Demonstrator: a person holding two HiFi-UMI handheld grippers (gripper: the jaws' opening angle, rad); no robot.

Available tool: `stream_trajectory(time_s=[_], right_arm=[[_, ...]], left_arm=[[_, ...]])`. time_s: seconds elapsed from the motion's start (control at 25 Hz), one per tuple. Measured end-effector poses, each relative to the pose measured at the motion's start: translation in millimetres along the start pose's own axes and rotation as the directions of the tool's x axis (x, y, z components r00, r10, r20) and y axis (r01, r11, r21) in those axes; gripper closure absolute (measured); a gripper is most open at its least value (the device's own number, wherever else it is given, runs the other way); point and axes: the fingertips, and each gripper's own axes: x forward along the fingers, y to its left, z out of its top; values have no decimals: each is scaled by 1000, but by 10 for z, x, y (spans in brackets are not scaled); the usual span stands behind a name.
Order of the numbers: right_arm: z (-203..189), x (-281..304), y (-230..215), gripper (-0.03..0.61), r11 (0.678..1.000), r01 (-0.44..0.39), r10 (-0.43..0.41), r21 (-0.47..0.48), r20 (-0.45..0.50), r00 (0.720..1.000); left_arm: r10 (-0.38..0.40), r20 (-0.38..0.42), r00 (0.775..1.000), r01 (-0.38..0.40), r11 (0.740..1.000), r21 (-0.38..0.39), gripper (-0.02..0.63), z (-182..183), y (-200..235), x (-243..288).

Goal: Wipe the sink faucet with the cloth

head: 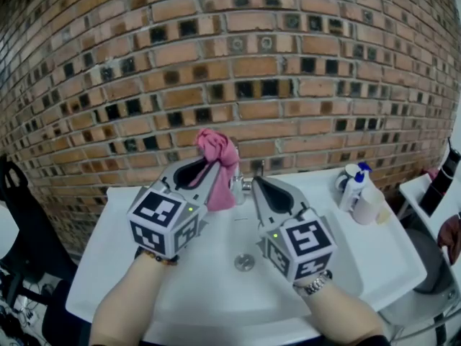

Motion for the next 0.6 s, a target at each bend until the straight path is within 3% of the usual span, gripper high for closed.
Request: stream_trajectory(time_s=[0.6], right_arm=[[-65, 9, 27, 568, 1000, -2, 1, -13, -18, 1000]], left_arm=[[5, 13, 1000, -6, 999, 41, 560, 117, 207, 267]])
